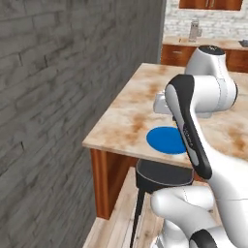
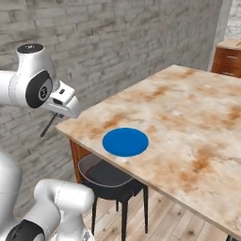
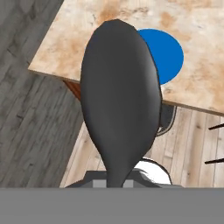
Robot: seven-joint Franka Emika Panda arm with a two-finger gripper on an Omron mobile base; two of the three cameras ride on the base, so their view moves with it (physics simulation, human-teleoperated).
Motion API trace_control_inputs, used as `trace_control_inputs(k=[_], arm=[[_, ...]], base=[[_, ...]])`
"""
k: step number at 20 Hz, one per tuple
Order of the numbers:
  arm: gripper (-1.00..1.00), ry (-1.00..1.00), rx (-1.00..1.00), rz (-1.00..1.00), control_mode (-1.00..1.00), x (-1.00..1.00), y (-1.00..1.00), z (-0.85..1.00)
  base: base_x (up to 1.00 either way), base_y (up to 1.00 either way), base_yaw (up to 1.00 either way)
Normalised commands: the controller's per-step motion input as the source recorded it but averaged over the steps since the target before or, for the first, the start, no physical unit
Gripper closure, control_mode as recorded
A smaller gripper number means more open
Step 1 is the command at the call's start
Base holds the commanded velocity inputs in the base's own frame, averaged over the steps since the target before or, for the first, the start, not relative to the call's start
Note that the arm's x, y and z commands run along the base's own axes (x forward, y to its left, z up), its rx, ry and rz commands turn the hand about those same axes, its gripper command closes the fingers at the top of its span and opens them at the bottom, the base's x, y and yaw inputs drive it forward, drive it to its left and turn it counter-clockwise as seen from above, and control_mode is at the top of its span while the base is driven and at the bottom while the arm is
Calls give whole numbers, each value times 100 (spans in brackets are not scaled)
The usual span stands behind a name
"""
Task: Take the fork and place it on the left side of the plate. Then take the spoon and place it on the right side of the plate. Make sure they're directly next to the plate.
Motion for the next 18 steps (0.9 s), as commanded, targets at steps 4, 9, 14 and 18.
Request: trace_control_inputs(k=[4, 9, 14, 18], arm=[[100, 0, 0, 0, 100, 0, 0, 0], [100, 0, 0, 0, 100, 0, 0, 0], [100, 0, 0, 0, 100, 0, 0, 0], [100, 4, 5, 0, -100, 6, -24, 0]], base=[[49, -40, 0], [0, -59, 1], [0, -69, 0], [0, -25, 0]])
